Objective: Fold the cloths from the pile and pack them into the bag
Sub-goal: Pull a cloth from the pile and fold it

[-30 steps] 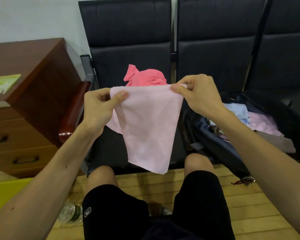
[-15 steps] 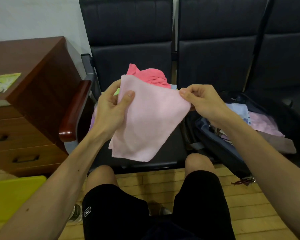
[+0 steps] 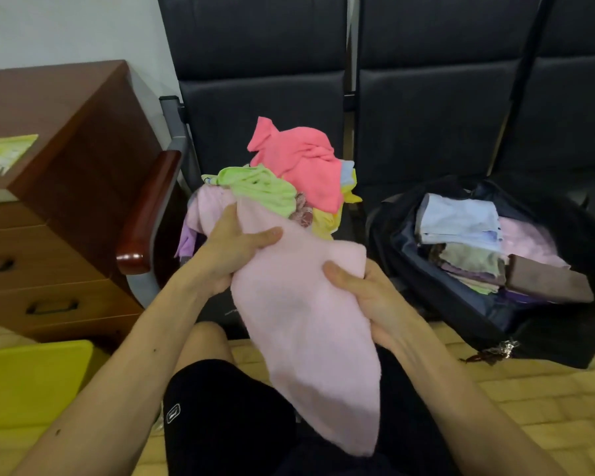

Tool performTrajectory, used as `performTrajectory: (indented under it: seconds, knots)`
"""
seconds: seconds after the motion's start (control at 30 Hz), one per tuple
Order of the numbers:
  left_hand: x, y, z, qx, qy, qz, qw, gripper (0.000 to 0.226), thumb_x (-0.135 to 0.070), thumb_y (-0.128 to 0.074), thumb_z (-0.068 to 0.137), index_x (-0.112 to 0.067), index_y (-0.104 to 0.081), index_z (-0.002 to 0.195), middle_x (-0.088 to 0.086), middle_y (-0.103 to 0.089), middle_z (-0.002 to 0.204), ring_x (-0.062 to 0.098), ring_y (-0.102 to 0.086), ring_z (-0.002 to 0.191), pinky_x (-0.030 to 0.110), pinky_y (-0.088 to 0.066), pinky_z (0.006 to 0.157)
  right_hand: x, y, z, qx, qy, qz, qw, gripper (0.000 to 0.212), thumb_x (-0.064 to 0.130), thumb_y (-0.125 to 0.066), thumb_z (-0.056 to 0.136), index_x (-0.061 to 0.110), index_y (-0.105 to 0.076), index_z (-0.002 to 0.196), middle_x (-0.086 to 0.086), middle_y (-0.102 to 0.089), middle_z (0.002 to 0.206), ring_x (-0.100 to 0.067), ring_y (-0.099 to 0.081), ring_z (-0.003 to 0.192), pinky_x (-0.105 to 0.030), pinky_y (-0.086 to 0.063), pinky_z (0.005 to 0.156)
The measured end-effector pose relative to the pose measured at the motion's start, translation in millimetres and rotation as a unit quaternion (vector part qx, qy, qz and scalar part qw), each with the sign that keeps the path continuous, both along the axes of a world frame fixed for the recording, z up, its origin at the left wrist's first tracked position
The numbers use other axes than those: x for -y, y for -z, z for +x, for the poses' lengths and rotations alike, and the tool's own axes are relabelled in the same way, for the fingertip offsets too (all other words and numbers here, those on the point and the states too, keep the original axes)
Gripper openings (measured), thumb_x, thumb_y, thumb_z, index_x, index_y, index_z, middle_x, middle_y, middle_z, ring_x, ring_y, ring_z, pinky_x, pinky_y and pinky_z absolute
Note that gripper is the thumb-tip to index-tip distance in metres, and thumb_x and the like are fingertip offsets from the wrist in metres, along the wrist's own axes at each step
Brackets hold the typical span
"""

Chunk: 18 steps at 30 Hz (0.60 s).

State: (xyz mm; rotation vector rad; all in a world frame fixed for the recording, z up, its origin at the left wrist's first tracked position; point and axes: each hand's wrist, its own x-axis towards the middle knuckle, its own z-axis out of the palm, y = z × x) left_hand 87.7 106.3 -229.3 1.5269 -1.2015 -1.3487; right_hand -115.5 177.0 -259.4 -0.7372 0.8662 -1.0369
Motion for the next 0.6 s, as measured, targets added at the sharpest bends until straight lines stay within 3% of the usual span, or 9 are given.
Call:
performTrajectory:
  seconds: [0.07,0.17,0.27,0.37,0.43,0.5,0.6]
  knots:
    - [-10,12,1,-0.141,0.001,0.073,0.987,0.066,-0.033,-0.081,0.078,-0.014,-0.054,0.134,0.004,-0.069,0.123,0.016,-0.07,0.103,0.025,-0.058,0.074,-3,-1,6,0.007,0.012,0.007,1.0,0.027,0.018,-0.075,0.075,0.009,-0.073,0.101,-0.016,-0.074,0.106,-0.027,-0.073,0.095,-0.038,-0.06,0.083]
    - [-32,34,-5,-0.41,0.002,0.124,0.903,0.055,-0.043,-0.061,0.09,-0.007,-0.061,0.132,0.014,-0.065,0.13,0.026,-0.063,0.12,0.041,-0.052,0.1,-3,-3,7,0.035,0.05,0.032,0.998,0.034,0.024,-0.071,0.074,0.011,-0.072,0.106,-0.014,-0.075,0.105,-0.025,-0.073,0.093,-0.036,-0.061,0.079]
    - [-52,56,-11,-0.496,0.05,0.116,0.859,0.066,-0.049,-0.062,0.09,-0.009,-0.053,0.142,0.015,-0.051,0.147,0.03,-0.051,0.134,0.045,-0.041,0.112,-4,-3,5,0.076,0.041,0.05,0.995,0.045,0.027,-0.076,0.072,0.008,-0.073,0.112,-0.018,-0.073,0.111,-0.029,-0.072,0.098,-0.04,-0.061,0.081]
    - [-64,70,-13,-0.436,0.103,0.096,0.889,0.089,-0.042,-0.086,0.072,-0.025,-0.044,0.148,0.007,-0.055,0.144,0.029,-0.053,0.133,0.045,-0.049,0.104,-6,8,-1,0.125,-0.005,0.038,0.991,0.051,0.022,-0.093,0.055,0.01,-0.078,0.103,-0.016,-0.073,0.11,-0.028,-0.072,0.097,-0.041,-0.061,0.079]
    - [-67,70,-9,-0.359,0.069,0.067,0.928,0.095,-0.021,-0.091,0.067,-0.036,-0.04,0.146,0.007,-0.064,0.134,0.027,-0.062,0.122,0.042,-0.057,0.091,-6,15,-7,0.102,-0.017,0.05,0.993,0.051,0.017,-0.089,0.062,0.007,-0.074,0.11,-0.014,-0.073,0.11,-0.027,-0.072,0.098,-0.04,-0.061,0.079]
    - [-70,66,-4,-0.282,0.004,0.016,0.959,0.082,-0.007,-0.081,0.073,-0.037,-0.047,0.141,0.011,-0.071,0.12,0.026,-0.069,0.108,0.04,-0.059,0.084,-4,23,-15,-0.025,-0.02,0.06,0.998,0.05,0.01,-0.077,0.074,0.008,-0.065,0.123,-0.011,-0.073,0.112,-0.026,-0.071,0.103,-0.043,-0.059,0.086]
    - [-70,65,4,-0.182,-0.024,-0.045,0.982,0.059,-0.005,-0.073,0.08,-0.033,-0.058,0.13,0.013,-0.074,0.108,0.029,-0.071,0.101,0.047,-0.058,0.089,-6,31,-24,-0.173,-0.03,0.041,0.984,0.06,0.012,-0.078,0.08,0.015,-0.054,0.135,-0.006,-0.071,0.118,-0.024,-0.069,0.107,-0.045,-0.058,0.088]
